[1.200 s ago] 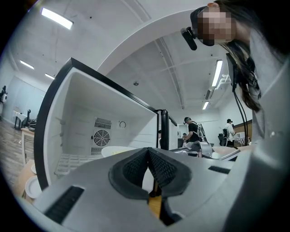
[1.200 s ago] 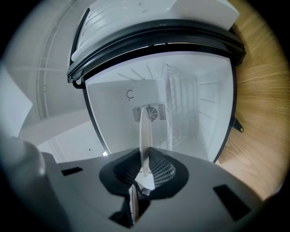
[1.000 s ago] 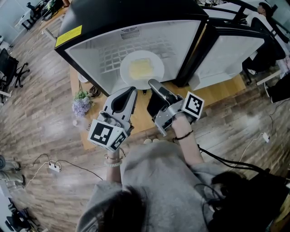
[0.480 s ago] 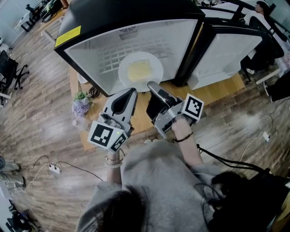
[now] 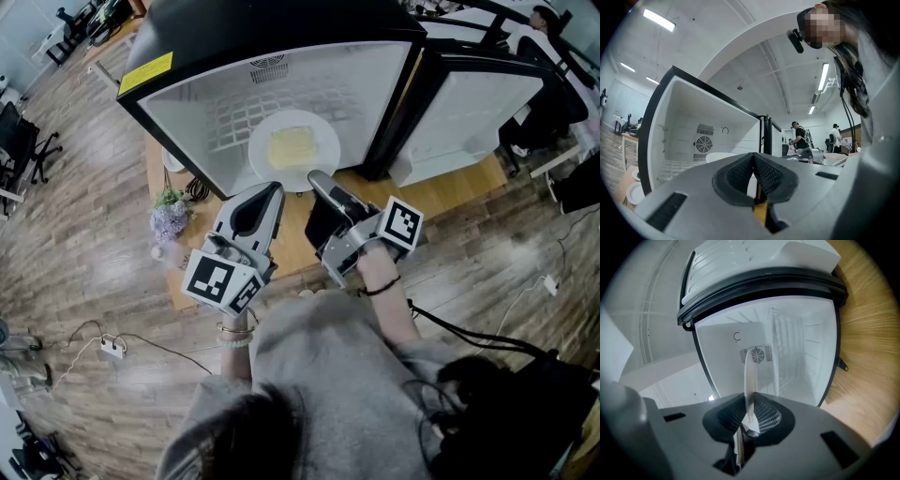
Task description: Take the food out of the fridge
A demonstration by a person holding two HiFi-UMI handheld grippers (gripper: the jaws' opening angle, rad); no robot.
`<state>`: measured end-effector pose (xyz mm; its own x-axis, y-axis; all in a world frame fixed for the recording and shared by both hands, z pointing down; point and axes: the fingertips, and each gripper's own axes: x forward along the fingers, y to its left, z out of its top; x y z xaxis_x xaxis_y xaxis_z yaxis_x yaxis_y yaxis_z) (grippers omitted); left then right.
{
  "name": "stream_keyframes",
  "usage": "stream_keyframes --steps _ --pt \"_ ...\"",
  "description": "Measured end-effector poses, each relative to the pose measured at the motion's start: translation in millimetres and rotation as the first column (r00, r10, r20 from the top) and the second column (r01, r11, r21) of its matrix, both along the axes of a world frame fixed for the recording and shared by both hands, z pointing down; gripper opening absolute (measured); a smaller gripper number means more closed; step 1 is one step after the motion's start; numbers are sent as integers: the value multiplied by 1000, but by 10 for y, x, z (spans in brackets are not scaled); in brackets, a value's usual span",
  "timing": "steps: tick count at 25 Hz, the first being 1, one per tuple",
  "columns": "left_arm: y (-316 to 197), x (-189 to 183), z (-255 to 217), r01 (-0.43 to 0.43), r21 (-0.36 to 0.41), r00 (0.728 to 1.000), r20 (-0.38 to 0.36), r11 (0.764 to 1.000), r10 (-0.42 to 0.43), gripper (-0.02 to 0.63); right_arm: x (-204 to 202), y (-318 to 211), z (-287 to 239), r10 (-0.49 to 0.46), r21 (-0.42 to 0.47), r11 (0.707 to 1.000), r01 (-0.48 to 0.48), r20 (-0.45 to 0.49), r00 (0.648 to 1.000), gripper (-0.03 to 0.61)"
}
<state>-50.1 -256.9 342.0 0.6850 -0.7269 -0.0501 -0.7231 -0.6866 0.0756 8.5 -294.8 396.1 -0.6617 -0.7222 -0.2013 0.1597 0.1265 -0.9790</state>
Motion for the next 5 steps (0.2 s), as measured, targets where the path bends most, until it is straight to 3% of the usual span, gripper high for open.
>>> stream_keyframes --steps 5 --pt "22 8 -5 0 4 1000 -1 1000 0 8 7 29 11 1 -3 1000 -1 1 1000 46"
